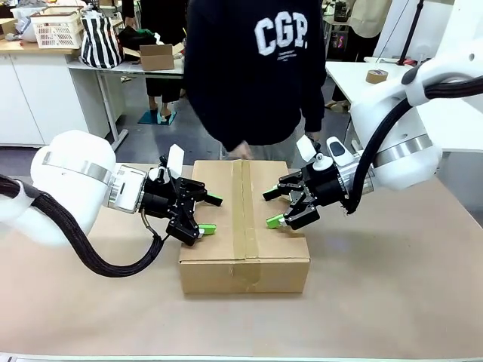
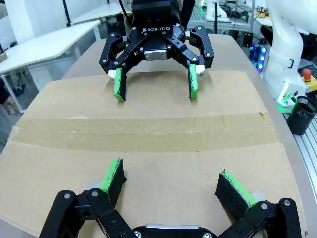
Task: Pack the gift set into the box.
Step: Press and hold the closed box until the human finishes sealing it.
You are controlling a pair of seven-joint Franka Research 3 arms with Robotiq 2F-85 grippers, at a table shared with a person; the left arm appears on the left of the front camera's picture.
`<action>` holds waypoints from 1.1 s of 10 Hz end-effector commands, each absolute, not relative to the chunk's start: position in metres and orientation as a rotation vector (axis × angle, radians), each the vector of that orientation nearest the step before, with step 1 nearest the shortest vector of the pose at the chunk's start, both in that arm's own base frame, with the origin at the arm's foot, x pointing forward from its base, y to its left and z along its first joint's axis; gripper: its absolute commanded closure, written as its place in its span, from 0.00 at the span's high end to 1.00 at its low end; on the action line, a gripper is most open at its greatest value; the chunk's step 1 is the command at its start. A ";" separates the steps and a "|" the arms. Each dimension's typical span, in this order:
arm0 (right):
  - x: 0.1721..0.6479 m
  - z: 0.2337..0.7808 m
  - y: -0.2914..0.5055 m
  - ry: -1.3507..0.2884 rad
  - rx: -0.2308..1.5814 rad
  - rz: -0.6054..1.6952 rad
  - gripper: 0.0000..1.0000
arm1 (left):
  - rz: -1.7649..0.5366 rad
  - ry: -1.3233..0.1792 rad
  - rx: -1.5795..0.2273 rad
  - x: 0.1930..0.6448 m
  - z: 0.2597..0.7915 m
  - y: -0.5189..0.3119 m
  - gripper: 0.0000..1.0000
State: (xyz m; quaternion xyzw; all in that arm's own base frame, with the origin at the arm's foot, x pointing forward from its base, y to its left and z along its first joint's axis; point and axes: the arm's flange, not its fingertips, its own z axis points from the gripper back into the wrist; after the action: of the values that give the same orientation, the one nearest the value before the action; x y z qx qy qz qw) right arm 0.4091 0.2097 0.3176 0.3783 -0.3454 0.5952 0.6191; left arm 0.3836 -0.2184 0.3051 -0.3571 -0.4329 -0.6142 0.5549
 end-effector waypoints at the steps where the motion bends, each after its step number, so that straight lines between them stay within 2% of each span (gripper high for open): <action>1: 0.408 0.315 0.210 -0.789 0.867 1.367 1.00 | -1.465 -1.010 -0.844 0.382 0.302 -0.217 1.00; 11: 0.408 0.315 0.210 -0.789 0.867 1.367 1.00 | -1.465 -1.010 -0.844 0.382 0.302 -0.217 1.00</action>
State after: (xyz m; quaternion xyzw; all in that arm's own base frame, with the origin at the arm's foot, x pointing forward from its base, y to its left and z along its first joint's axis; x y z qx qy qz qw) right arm 0.4091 0.2097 0.3176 0.3783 -0.3454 0.5952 0.6191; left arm 0.3836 -0.2184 0.3051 -0.3571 -0.4329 -0.6142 0.5549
